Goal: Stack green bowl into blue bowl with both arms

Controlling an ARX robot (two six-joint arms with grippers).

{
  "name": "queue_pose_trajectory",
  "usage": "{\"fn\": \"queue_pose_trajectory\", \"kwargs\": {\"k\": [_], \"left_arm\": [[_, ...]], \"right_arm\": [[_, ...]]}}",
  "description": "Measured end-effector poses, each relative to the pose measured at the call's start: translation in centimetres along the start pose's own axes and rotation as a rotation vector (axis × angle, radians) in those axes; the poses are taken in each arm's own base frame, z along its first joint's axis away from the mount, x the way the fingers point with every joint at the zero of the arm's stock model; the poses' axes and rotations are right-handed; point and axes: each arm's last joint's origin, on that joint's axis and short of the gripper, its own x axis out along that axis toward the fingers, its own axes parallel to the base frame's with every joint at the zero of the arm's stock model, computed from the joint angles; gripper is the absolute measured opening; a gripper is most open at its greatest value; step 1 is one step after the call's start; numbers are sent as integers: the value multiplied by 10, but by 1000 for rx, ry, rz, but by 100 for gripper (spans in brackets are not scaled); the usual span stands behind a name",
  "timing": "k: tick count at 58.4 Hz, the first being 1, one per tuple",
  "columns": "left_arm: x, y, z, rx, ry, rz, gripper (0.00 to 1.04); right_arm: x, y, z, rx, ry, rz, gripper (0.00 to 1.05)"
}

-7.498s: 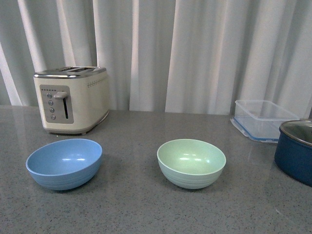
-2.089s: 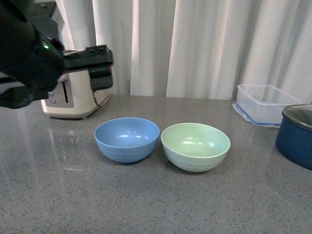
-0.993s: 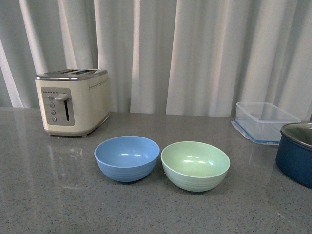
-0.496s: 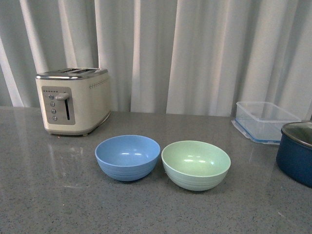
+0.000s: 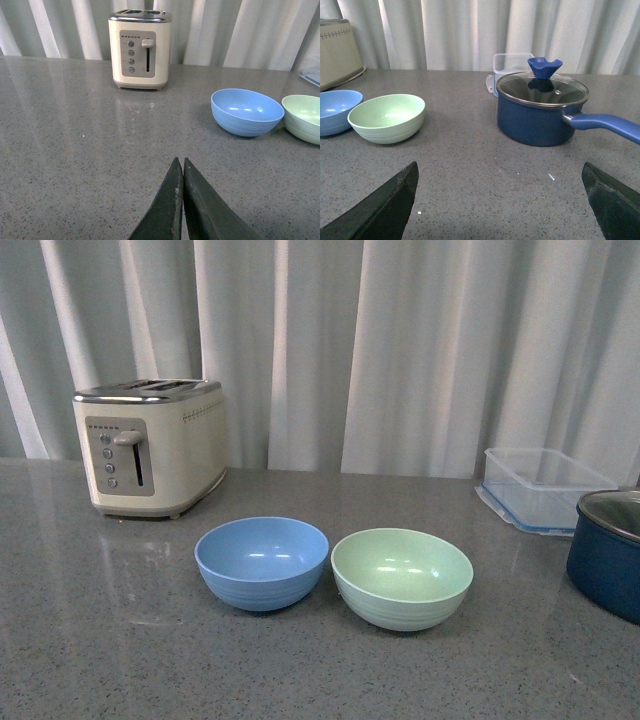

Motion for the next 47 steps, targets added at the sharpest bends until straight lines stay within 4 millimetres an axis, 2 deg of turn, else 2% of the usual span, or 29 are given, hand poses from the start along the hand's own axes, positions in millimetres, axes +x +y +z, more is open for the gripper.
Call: {"fn": "queue_pose_trajectory", "kwargs": {"k": [18, 27, 38, 45, 47], "left_arm": [[-6, 0, 0, 0, 0, 0, 4], [-17, 0, -3, 0, 8, -2, 4], [-17, 0, -3, 0, 7, -1, 4], [-17, 0, -3, 0, 7, -1, 25], [-17, 0, -3, 0, 7, -1, 32]], "right_arm": [[0, 0, 0, 0, 0, 0, 95], [0, 0, 0, 0, 0, 0, 95], [0, 0, 0, 0, 0, 0, 95], [0, 0, 0, 0, 0, 0, 95], [0, 0, 0, 14, 97, -13, 95]]}}
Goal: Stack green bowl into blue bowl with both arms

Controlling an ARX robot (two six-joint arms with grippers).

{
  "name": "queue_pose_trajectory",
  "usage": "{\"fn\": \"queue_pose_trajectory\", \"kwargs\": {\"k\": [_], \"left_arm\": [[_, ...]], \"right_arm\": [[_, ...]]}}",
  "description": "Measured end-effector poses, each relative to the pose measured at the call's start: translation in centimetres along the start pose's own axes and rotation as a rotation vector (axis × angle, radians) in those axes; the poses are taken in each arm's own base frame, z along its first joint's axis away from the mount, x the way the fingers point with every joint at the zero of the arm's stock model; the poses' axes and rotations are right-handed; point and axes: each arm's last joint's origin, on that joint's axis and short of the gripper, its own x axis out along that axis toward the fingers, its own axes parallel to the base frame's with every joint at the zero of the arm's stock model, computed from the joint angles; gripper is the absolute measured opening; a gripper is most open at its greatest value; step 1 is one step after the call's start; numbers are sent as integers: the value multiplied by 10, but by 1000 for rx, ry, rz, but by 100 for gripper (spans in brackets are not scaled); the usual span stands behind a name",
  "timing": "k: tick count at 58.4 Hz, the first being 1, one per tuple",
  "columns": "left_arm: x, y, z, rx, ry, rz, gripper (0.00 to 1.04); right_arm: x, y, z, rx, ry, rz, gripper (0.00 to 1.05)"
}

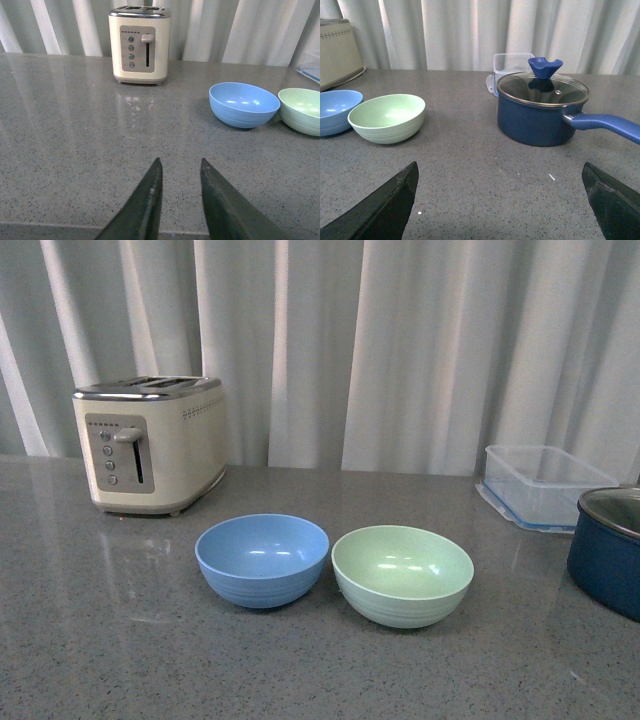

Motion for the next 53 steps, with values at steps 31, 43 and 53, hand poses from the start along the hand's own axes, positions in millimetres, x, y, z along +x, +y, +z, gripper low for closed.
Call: {"fn": "queue_pose_trajectory", "kwargs": {"k": [31, 43, 53], "left_arm": [[0, 0, 0, 0, 0, -1, 98], [0, 0, 0, 0, 0, -1, 98], [0, 0, 0, 0, 0, -1, 98]], "right_arm": [[139, 54, 77, 28, 770, 129, 95], [187, 69, 78, 61, 804, 154, 95], [222, 76, 81, 66, 811, 162, 95]]}}
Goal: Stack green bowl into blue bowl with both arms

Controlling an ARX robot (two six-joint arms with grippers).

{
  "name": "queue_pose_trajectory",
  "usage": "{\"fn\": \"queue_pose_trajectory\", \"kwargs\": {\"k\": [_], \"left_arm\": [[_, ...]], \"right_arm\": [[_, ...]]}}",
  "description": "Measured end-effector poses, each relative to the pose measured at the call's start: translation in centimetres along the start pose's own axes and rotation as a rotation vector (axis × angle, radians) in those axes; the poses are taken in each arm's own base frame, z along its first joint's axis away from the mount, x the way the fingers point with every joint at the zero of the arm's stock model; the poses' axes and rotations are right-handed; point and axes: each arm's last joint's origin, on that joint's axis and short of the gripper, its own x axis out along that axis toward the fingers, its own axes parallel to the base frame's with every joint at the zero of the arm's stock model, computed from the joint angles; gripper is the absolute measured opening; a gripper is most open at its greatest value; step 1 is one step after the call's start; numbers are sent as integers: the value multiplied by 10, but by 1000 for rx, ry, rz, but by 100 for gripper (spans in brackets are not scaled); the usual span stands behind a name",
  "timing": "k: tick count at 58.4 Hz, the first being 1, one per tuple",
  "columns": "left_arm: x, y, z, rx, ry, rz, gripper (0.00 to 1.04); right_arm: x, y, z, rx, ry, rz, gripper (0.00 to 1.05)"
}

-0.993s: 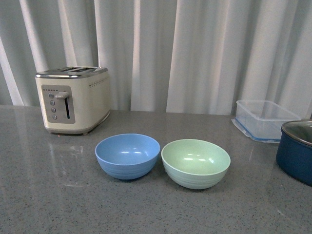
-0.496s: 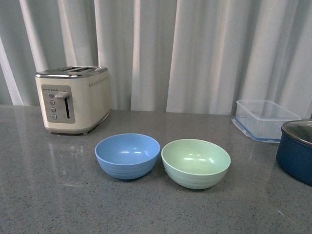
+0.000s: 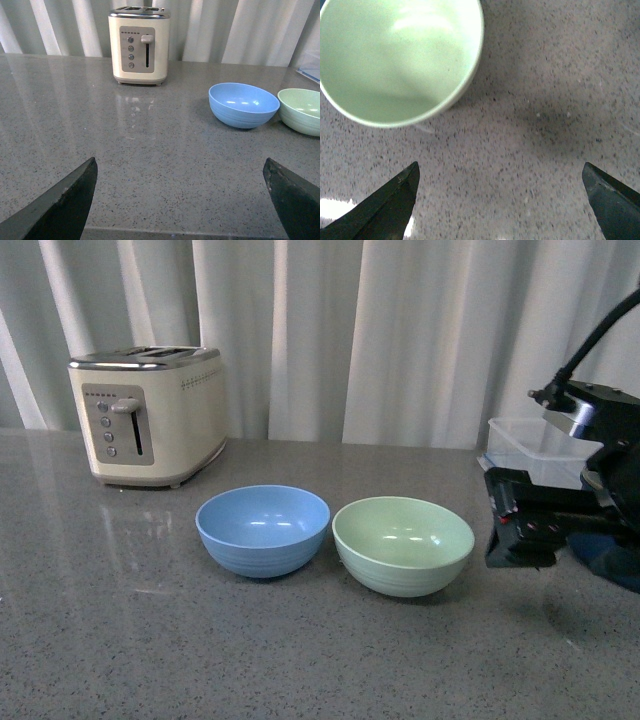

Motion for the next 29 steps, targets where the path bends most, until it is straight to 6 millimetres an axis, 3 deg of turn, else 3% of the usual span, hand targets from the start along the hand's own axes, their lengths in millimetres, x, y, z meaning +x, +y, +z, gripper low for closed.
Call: {"fn": "queue_pose_trajectory", "kwargs": {"k": [16, 29], "left_arm": [[0, 0, 0, 0, 0, 0, 98], [0, 0, 0, 0, 0, 0, 98]], "right_arm": [[36, -1, 41, 11, 0, -11, 95], [49, -1, 56, 13, -9, -12, 95]]}}
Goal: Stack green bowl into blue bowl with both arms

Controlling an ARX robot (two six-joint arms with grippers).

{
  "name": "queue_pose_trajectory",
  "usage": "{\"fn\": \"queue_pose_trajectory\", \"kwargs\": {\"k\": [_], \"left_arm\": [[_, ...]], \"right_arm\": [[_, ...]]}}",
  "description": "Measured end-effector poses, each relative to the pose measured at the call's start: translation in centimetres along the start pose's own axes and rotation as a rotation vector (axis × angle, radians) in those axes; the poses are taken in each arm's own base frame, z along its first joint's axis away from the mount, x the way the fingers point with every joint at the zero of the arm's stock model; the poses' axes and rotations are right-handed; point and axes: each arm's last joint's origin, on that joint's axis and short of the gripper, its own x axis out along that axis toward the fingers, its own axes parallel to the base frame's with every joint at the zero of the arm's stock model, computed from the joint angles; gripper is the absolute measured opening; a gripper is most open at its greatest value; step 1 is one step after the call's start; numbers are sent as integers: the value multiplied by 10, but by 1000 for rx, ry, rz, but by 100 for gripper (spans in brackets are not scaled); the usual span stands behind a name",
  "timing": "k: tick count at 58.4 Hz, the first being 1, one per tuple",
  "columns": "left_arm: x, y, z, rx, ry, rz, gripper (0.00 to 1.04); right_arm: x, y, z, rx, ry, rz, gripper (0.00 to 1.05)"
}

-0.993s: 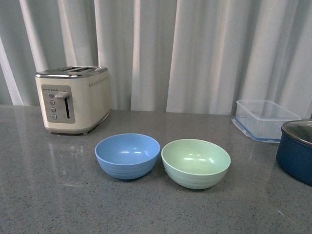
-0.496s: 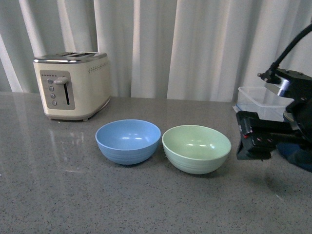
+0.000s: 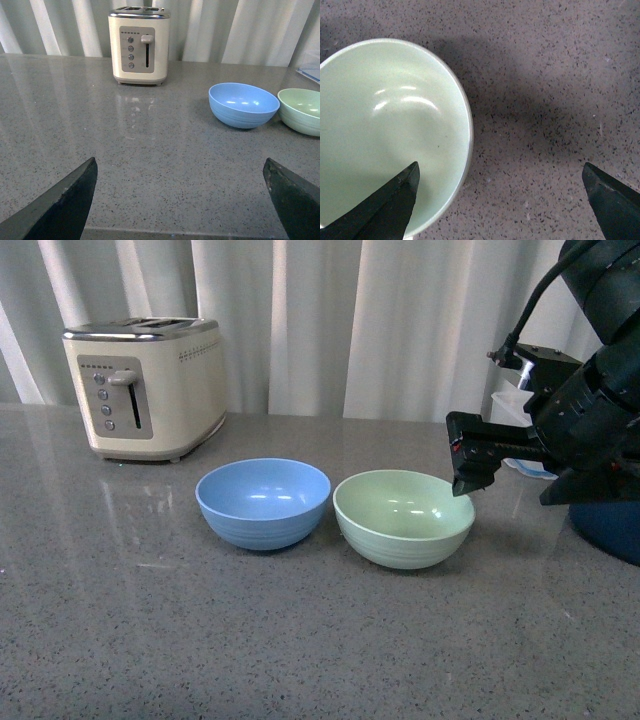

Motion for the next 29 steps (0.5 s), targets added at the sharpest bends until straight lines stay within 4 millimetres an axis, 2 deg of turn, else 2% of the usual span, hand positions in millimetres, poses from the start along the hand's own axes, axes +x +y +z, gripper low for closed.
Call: {"fn": "queue_pose_trajectory", "kwargs": {"k": [29], "left_arm": [[0, 0, 0, 0, 0, 0, 98]], "right_arm": [[22, 11, -1, -30, 35, 22, 95]]}}
